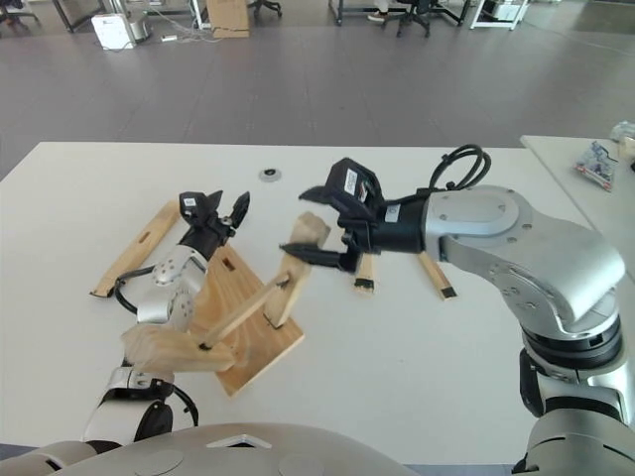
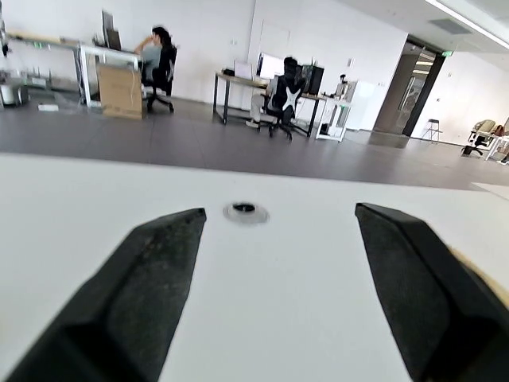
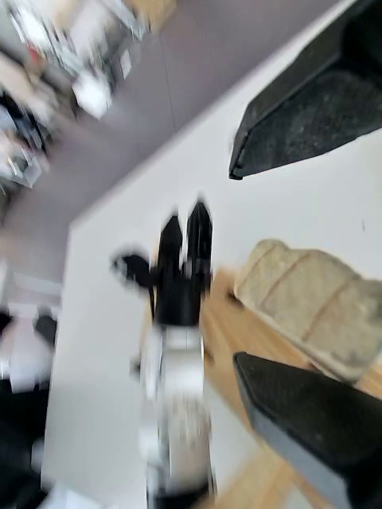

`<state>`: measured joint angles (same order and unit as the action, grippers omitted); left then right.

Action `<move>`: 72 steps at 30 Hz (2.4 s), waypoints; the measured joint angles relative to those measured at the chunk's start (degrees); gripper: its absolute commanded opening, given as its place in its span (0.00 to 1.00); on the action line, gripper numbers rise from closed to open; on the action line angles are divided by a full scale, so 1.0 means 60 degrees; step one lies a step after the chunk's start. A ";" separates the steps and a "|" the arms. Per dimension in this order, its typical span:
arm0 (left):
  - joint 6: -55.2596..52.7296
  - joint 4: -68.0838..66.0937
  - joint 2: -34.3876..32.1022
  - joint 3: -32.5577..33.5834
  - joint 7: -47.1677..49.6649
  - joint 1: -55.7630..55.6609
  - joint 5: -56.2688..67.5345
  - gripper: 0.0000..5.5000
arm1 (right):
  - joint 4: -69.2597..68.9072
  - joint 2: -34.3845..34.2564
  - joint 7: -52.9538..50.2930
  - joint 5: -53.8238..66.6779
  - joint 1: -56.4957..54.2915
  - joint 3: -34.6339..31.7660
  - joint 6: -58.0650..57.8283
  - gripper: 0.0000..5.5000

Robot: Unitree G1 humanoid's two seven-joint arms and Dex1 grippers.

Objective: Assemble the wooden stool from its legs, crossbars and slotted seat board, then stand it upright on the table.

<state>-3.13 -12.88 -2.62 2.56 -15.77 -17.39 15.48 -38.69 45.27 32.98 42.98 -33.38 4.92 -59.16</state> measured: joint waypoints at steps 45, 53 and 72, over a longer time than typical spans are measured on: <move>0.0060 0.2332 -0.1511 0.0835 0.0004 0.4290 -0.0728 0.63 | 0.1555 -0.4565 -0.0835 -0.4516 -0.1424 -0.2509 0.3507 0.74; 0.0594 0.1569 -0.2132 0.0935 -0.0258 0.3872 -0.1092 0.63 | 0.2171 -0.1826 0.0987 -0.2889 0.0956 -0.3011 0.1484 0.74; 0.0636 0.1810 -0.1560 0.0278 0.0000 0.3394 -0.1388 0.63 | -0.0138 -0.6438 -0.4016 0.0669 0.1620 -0.1764 -0.0659 0.74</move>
<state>0.69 -2.01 -11.98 4.23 -15.77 2.97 7.16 -39.52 6.64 8.89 46.99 -23.66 -5.66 -63.11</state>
